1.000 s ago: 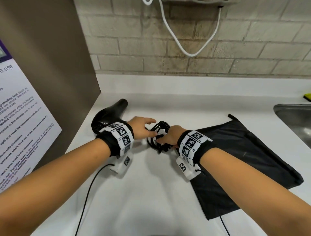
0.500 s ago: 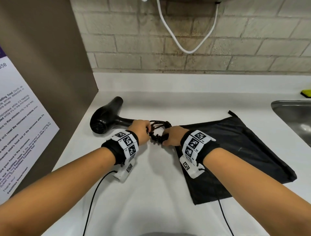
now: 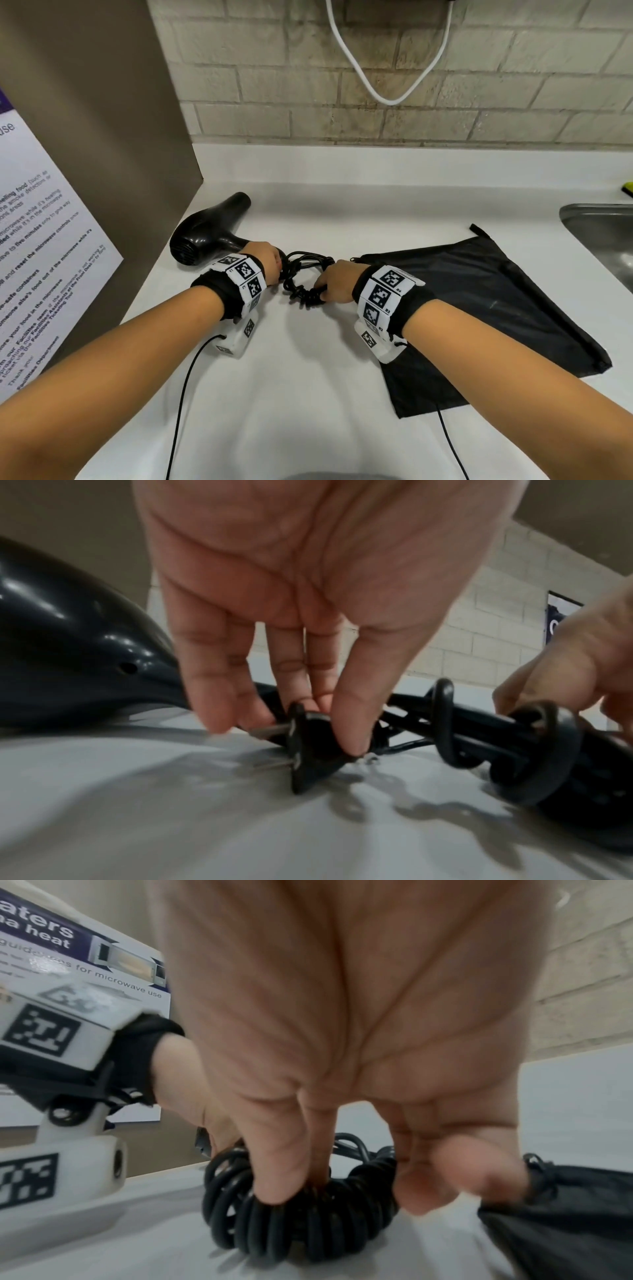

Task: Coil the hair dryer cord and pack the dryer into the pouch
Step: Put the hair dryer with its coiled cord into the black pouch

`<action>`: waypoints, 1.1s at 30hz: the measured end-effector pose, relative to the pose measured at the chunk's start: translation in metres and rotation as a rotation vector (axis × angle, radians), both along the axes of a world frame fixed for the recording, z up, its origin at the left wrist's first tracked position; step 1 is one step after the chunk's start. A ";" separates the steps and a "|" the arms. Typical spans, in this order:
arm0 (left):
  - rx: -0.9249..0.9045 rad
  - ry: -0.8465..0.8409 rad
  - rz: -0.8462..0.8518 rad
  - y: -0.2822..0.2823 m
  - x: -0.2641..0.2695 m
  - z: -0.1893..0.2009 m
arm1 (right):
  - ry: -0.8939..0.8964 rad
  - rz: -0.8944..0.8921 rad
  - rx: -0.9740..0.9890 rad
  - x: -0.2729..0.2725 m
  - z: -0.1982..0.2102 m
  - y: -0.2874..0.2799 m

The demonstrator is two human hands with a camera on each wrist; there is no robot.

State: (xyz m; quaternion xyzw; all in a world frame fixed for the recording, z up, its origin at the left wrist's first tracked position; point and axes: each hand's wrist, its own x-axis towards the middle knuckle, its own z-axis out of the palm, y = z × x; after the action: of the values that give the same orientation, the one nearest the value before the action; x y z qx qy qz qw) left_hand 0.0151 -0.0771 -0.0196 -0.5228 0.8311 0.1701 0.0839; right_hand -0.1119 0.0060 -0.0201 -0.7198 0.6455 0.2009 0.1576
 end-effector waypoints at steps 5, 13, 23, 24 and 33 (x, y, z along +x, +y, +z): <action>0.125 0.090 0.076 -0.003 -0.003 0.001 | -0.016 0.003 0.002 -0.004 -0.001 0.003; 0.004 0.119 0.070 0.003 -0.008 0.003 | -0.298 -0.382 -0.093 -0.047 0.018 0.009; -0.053 0.232 -0.097 0.046 -0.054 0.018 | 0.014 -0.378 0.009 -0.112 -0.002 0.012; -0.012 0.225 -0.149 0.051 -0.065 0.015 | -0.023 -0.375 -0.016 -0.112 -0.001 0.015; 0.193 0.267 -0.177 0.061 -0.131 0.021 | -0.366 -0.307 -0.416 -0.125 0.045 0.051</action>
State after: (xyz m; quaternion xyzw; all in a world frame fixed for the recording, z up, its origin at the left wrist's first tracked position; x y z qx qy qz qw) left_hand -0.1163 -0.0162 0.0019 -0.4100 0.8574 0.3087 0.0371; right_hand -0.2373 0.0574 0.0252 -0.6551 0.7346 -0.0947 0.1490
